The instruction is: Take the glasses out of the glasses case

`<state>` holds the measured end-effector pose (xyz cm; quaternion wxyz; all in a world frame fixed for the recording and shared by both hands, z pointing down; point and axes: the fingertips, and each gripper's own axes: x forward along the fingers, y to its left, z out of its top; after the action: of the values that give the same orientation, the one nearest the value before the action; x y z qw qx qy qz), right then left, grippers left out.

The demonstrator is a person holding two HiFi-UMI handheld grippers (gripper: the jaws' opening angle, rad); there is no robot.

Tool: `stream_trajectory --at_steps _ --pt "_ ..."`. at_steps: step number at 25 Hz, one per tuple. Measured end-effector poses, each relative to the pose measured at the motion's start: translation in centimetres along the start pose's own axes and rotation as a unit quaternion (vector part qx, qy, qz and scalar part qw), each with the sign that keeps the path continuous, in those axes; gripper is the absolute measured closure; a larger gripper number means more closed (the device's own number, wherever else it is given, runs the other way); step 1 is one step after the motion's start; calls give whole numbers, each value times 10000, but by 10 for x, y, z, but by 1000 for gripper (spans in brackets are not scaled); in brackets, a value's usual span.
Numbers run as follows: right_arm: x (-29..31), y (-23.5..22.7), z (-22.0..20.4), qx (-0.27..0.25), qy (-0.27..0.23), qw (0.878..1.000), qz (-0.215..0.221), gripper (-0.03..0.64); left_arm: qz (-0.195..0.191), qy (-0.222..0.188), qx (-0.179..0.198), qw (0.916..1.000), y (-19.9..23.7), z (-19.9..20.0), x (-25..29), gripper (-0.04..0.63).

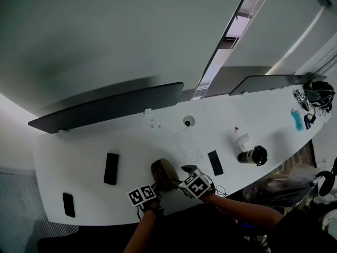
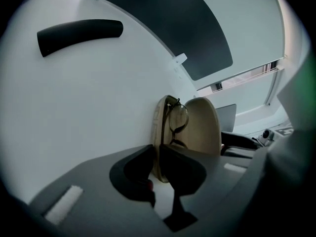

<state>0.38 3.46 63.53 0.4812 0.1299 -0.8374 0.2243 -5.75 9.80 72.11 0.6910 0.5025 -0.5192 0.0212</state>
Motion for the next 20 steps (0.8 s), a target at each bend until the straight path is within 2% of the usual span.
stream_trajectory --at_steps 13,20 --pt "-11 -36 -16 83 -345 9991 214 301 148 98 169 9997 -3 0 -5 546" --pt "-5 -64 -25 150 -312 9994 72 301 260 141 157 9994 1 2 -5 548"
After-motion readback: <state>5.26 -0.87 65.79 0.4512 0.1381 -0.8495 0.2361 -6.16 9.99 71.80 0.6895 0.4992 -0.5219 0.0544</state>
